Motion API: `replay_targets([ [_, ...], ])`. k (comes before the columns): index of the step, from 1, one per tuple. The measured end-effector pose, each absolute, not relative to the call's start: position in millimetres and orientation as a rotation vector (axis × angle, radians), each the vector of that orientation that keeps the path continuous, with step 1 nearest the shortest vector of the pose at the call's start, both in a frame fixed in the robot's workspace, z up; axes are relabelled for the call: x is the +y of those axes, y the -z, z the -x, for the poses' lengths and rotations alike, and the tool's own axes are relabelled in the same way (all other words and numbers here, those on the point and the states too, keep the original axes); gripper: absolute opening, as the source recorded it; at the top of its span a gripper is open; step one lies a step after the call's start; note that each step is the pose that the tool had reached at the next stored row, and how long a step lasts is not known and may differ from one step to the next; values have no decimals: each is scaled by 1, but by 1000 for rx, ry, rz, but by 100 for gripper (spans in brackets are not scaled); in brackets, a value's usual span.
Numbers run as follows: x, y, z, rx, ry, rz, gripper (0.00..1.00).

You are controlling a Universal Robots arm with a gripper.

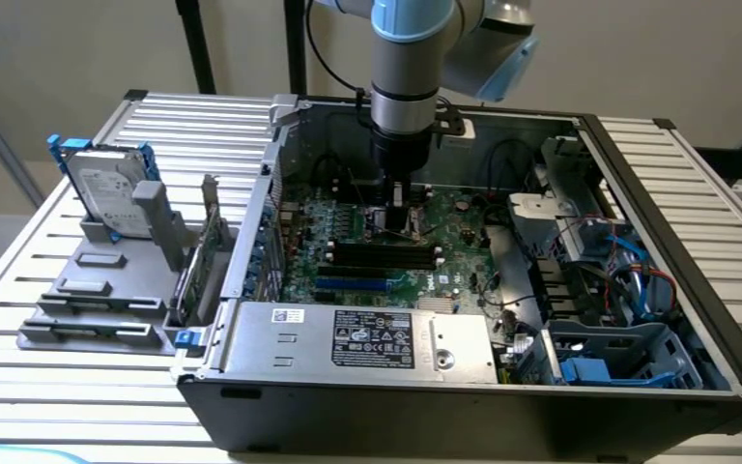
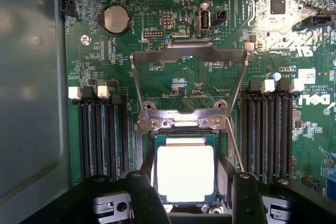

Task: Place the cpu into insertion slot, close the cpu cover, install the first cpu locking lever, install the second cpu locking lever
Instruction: 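Place the cpu into insertion slot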

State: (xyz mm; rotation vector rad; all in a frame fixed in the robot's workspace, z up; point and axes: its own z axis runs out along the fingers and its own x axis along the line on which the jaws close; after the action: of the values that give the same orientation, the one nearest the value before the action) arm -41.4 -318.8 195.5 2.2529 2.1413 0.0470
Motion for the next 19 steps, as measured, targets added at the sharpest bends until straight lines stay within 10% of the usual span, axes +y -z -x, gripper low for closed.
replay_targets([
  [19, -319, -209, 41, 2145, -37, -2257, 63],
])
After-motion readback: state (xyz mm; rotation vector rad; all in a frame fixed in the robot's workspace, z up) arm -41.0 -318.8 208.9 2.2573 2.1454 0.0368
